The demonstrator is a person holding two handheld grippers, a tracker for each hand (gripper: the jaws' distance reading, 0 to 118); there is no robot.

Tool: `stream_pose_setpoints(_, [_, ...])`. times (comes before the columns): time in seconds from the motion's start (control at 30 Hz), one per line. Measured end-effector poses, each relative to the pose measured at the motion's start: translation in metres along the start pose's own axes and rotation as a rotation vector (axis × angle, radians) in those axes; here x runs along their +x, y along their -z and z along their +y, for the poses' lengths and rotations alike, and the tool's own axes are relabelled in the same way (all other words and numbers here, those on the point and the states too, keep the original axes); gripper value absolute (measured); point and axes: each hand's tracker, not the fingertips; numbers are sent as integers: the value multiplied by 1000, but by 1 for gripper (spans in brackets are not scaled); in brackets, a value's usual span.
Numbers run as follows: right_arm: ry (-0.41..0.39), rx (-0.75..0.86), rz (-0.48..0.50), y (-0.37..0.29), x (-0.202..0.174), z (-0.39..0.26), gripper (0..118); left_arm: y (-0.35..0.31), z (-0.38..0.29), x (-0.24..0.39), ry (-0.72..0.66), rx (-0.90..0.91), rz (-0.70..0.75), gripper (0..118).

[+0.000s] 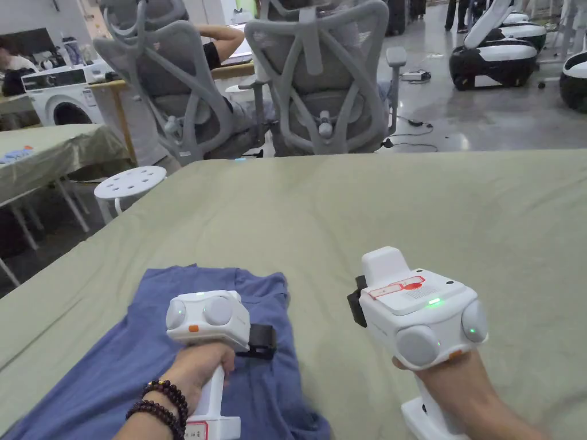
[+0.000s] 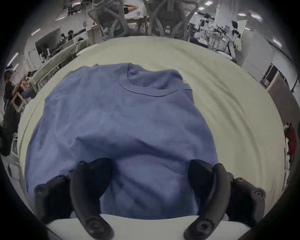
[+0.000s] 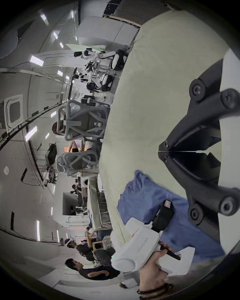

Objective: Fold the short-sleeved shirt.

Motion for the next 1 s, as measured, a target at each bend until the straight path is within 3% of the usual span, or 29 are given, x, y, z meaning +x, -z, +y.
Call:
stream_pose_setpoints(0.03, [-2,-3,2,1,-1,-2,2,-5,0,1,-7,5,8,47])
stream_pose_setpoints(0.07, [-7,-6,5,2,-2,-3,2,-12,2,1,-15,28,20,6])
stream_pose_setpoints(0.1, [-15,-10,7,2,-3,-4,3,-17,3,0,-24,63,28,2])
stream_pose_setpoints(0.13, [-21,-15,6,3,-3,-6,3,-19,4,-1,-31,88,75,2])
stream_pose_setpoints(0.27, [-16,-17,12,-5,-3,-7,4,-18,1,-8,-20,79,32,2])
stream_pose_setpoints(0.4, [8,-4,5,-27,10,-2,4,-43,4,-3,35,203,13,2])
stream_pose_setpoints(0.57, [38,26,-40,-45,50,-9,4,-102,41,11,66,294,11,2])
stream_pose_setpoints(0.73, [122,39,-145,-93,104,-28,4,-167,58,91,235,444,-187,2])
stream_pose_setpoints(0.87, [209,34,-232,-147,157,-52,4,-197,58,191,338,473,-386,2])
stream_pose_setpoints(1.0, [237,29,-391,-219,208,-78,4,-215,39,304,463,464,-619,3])
